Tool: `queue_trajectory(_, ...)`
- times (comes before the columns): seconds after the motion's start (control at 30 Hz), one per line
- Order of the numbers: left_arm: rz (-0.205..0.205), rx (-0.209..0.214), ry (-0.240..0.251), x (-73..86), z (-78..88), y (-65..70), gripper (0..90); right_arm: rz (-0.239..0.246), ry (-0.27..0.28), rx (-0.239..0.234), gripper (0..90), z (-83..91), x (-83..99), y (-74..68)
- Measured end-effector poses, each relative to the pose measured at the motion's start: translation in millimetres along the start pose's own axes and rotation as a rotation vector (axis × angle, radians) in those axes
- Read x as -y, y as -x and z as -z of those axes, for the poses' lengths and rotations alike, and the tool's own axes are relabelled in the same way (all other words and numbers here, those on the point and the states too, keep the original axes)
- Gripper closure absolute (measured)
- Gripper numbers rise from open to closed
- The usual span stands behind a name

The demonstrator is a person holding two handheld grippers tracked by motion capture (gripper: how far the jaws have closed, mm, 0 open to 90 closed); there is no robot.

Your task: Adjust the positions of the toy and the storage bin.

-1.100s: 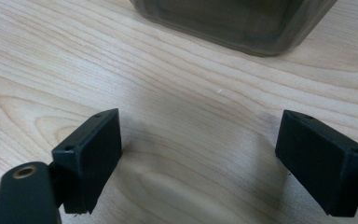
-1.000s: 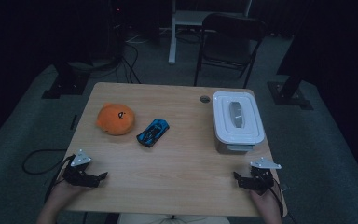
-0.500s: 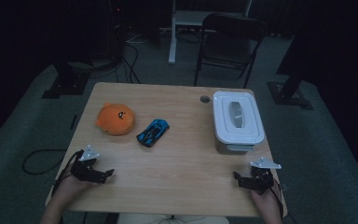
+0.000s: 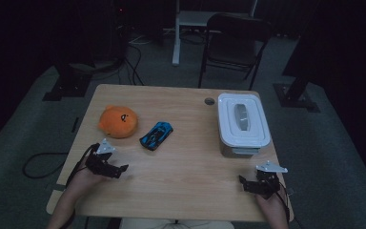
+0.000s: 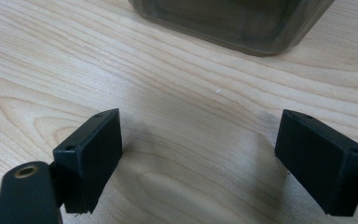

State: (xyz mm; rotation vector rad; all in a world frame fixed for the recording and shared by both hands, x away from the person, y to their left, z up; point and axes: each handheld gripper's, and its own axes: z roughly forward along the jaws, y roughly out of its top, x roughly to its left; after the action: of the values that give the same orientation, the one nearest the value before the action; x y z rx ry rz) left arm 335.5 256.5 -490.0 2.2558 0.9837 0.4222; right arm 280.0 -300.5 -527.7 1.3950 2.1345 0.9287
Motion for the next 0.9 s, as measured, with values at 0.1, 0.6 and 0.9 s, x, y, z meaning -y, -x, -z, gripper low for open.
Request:
queue_trajectory(0.1,-0.014,0.000,0.001,-10.4,-3.5,3.1,3.5,0.000,0.000,0.000,14.3,0.0,0.0,0.0)
queue_trajectory(0.6,-0.071,0.036,0.010,-59.6,-29.3,18.4,3.6,0.000,0.000,0.000,14.5,0.1,0.0,0.0)
queue_trajectory(0.9,-0.116,0.036,-0.033,-87.3,-49.6,21.6,3.6,-0.001,0.001,0.001,14.7,0.1,0.1,0.0)
